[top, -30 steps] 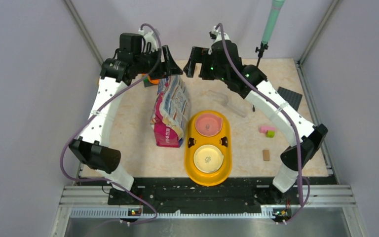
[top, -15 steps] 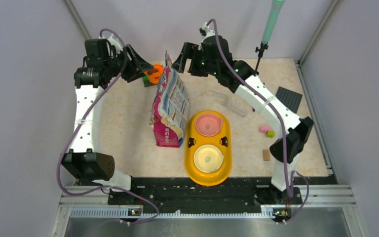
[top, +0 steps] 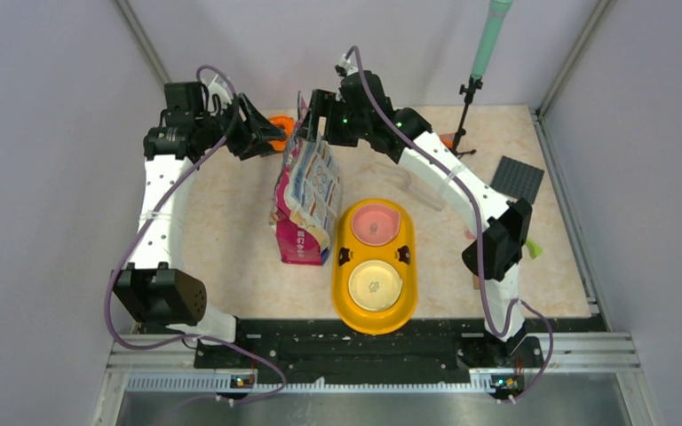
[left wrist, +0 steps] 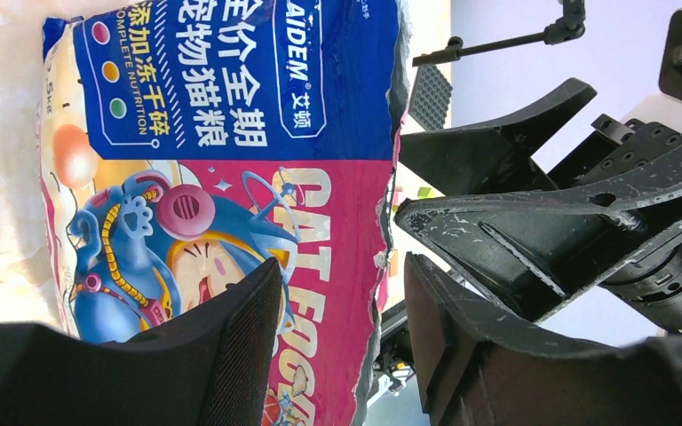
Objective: Serve the pet food
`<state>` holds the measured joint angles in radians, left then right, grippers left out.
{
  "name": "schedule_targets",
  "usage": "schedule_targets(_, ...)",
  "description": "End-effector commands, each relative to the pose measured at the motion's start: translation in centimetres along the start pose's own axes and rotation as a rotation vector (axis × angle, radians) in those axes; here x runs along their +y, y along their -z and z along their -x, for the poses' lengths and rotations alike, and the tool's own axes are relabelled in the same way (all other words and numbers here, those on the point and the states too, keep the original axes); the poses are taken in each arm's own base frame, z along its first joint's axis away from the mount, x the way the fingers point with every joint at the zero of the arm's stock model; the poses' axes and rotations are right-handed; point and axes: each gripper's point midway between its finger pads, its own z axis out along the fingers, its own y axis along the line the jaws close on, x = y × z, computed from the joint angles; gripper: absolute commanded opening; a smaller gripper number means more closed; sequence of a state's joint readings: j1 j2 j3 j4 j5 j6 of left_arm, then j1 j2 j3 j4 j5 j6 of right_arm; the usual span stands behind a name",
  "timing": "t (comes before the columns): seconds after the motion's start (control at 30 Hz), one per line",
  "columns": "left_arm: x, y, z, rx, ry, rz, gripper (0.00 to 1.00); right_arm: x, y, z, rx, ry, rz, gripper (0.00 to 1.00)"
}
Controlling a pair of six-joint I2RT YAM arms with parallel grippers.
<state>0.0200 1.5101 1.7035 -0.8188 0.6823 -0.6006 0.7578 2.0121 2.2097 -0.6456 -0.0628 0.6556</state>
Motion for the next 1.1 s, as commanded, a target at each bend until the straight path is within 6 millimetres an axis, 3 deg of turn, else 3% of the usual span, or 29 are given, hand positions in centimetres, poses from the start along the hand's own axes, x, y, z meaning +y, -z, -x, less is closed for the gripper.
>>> schedule_targets(0.0, -0.7, -0.5, 0.0, 0.014, -0.024, -0.061, 0.57, 1.7, 0.4, 1.0, -0.024, 0.013, 0.041, 0.77)
schedule_targets(0.3, -0.1, -1.2, -0.1, 0.038, -0.021, -0.063, 0.57, 1.8, -0.1, 0.7, -0.009, 0.016, 0.050, 0.76)
schedule_targets(0.6, 0.4, -1.6, -0.2, 0.050, -0.019, -0.054, 0.55, 3.0, 1.0, 2.0, -0.050, 0.031, 0.089, 0.80)
schedule_targets(1.07, 0.9, -2.1, -0.3, 0.072, -0.010, -0.044, 0.52, 3.6, 0.5, 1.0, -0.010, 0.041, 0.125, 0.80)
